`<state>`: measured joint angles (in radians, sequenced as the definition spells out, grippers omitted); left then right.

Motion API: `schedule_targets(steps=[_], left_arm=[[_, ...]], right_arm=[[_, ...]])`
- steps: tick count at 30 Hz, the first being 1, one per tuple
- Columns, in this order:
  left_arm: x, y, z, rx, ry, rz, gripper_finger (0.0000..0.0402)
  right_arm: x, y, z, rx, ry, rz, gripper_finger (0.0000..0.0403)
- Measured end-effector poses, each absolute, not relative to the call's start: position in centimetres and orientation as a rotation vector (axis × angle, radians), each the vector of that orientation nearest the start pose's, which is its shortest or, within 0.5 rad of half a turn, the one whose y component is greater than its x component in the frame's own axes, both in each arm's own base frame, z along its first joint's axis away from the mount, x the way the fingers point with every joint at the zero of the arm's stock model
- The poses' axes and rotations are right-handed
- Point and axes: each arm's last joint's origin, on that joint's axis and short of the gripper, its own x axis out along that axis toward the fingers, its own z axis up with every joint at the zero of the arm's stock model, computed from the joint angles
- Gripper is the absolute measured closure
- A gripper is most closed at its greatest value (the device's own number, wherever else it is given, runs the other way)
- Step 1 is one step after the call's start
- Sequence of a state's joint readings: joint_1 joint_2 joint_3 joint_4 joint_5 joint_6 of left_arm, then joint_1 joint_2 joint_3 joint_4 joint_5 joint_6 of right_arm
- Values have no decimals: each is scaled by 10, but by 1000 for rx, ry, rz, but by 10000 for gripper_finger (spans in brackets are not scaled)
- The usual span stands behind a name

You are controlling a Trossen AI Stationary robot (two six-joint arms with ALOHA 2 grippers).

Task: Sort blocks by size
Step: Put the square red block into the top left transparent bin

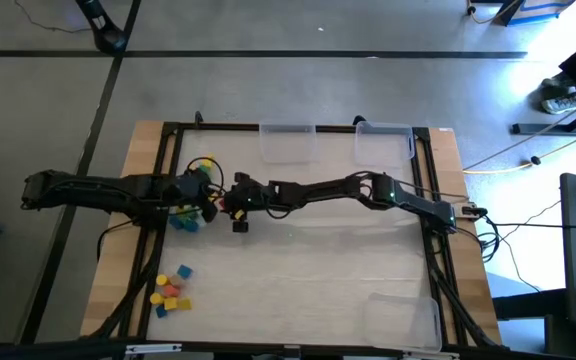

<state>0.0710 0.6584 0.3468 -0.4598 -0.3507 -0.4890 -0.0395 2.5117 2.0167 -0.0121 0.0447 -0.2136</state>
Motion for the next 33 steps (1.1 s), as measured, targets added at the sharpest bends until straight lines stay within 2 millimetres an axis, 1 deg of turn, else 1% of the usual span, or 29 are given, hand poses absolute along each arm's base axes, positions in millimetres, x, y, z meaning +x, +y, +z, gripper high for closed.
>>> schedule_targets(steps=[3,8,12,18,21,25,27,30,33], left_arm=[[130,20,187,-324,636,577,401],[128,20,189,-327,619,576,401],[127,20,190,-323,606,589,401],[128,20,191,-305,598,588,401],[128,20,191,-295,600,584,401],[128,20,191,-272,604,578,401],[128,20,192,-260,600,580,401],[130,21,193,-234,583,569,402],[131,21,195,-228,566,564,401]], right_arm=[[557,-25,160,-238,544,-54,229],[546,-26,189,-292,598,-98,229],[534,-31,204,-314,677,-117,229],[513,-45,236,-331,752,-172,229],[498,-57,242,-322,781,-194,229],[474,-81,245,-300,784,-246,229],[462,-93,244,-283,755,-262,229],[444,-113,236,-244,714,-250,228],[425,-138,229,-214,675,-216,216]])
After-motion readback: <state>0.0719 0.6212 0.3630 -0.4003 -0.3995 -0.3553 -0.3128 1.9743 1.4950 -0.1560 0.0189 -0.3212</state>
